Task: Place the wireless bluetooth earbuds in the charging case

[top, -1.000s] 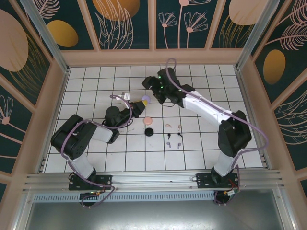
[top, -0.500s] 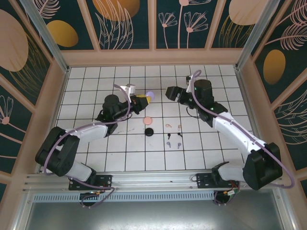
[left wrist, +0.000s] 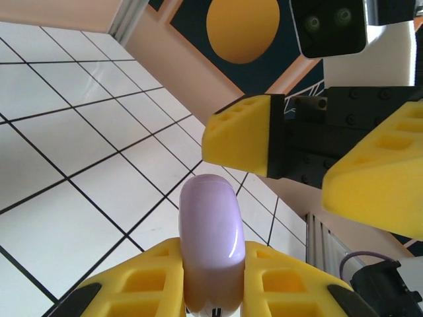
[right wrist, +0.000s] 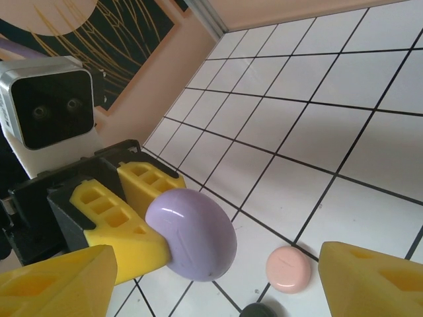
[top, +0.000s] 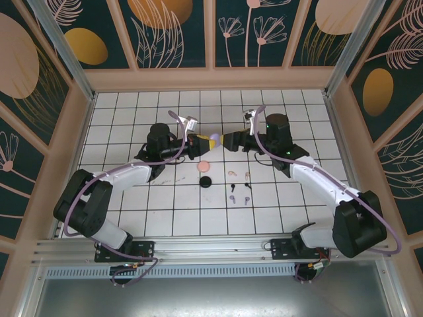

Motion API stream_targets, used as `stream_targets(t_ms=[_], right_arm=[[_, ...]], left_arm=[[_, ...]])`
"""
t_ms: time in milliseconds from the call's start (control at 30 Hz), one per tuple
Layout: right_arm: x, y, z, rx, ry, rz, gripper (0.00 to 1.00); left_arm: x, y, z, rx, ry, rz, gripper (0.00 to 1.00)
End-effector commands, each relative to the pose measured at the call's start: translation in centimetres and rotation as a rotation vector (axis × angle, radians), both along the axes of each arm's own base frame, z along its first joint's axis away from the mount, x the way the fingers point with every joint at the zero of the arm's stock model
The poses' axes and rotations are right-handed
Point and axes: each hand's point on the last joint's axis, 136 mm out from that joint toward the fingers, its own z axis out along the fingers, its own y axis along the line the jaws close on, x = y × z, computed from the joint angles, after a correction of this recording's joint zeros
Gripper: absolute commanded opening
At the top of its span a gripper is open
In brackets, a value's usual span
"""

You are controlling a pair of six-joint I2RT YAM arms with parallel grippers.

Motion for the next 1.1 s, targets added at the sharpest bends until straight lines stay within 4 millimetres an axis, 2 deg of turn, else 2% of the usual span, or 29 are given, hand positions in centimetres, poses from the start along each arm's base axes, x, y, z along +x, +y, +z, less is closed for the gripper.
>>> stream_targets(t_ms=[0,367,833,933,1067], right_arm=[[-0.2,0.8,0.3,0.023,-0.042,0.049,0.79],[0.3,1.6,-1.9,-0.008,0.006,0.044,0.74],[3.1,-1.1,-5.3,-0.045,0.085,-0.103,0.62],[3.0,-1.5,-5.4,-0.045,0.098,-0.107,0.61],[1.3,-1.9,-3.7,-0.011,0.062,-0.070,0.62]], left_arm=[[-0.2,-0.3,1.4,-0.030,-0.026,-0.037,0.00],[-0.4,-0.2,2.0,-0.041,-0.038,-0.044,0.00],[-1.5,0.1,3.7,-0.072,-0.064,-0.064,0.00],[-1.6,0.2,3.7,-0.073,-0.065,-0.062,0.00],[-1.6,0.2,3.4,-0.074,-0.062,-0.059,0.00]])
